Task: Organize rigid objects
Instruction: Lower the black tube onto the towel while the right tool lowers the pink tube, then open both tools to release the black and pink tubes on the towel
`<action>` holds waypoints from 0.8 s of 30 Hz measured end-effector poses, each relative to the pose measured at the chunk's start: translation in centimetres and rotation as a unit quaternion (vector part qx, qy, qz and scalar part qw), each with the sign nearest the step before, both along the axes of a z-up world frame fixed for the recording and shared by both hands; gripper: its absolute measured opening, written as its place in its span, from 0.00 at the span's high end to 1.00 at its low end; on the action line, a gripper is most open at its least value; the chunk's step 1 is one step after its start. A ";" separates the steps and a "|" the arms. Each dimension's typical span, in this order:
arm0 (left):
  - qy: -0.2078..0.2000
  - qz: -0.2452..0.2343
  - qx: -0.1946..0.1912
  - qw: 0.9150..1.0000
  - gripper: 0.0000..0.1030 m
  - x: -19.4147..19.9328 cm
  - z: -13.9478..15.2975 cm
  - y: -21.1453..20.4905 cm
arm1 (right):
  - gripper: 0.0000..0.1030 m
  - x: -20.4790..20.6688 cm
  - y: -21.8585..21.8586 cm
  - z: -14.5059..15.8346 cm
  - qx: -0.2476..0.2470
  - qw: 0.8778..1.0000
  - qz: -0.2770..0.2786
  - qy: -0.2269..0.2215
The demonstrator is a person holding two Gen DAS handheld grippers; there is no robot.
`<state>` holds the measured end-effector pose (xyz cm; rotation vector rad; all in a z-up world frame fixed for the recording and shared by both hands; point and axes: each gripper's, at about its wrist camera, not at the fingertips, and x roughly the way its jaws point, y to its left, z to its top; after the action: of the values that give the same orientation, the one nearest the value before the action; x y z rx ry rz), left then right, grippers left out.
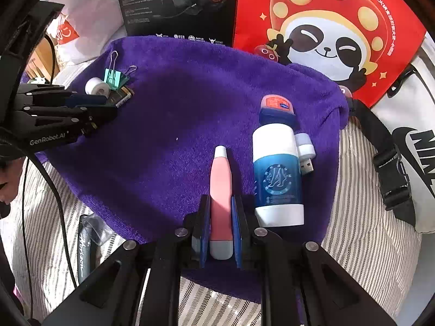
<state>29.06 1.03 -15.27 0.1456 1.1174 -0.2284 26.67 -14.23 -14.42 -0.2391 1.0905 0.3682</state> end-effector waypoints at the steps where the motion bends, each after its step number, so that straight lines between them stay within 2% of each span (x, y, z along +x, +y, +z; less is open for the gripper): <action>1: 0.001 -0.001 -0.003 1.000 0.71 -0.1 0.0 -0.1 | 0.85 0.0 0.0 -0.1 0.001 1.000 0.000 0.000; 3: 0.003 -0.008 -0.011 1.000 0.56 -0.5 0.0 -0.4 | 0.85 0.0 0.0 -0.1 0.003 1.000 0.000 -0.001; 4: 0.000 -0.010 -0.006 1.000 0.54 -0.7 0.0 -0.6 | 0.85 0.1 0.0 -0.1 0.002 1.000 0.000 -0.001; 7: -0.007 -0.015 0.009 1.000 0.54 -1.4 0.1 -1.2 | 0.85 0.0 0.0 -0.2 0.003 1.000 0.002 -0.002; 24: -0.020 -0.011 0.015 1.000 0.53 -5.6 3.5 -0.5 | 0.85 0.0 -0.6 -0.2 0.008 1.000 0.000 -0.001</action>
<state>23.49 0.50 -11.76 0.1881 1.0802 -0.2284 26.67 -14.79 -14.59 -0.2245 1.0851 0.3771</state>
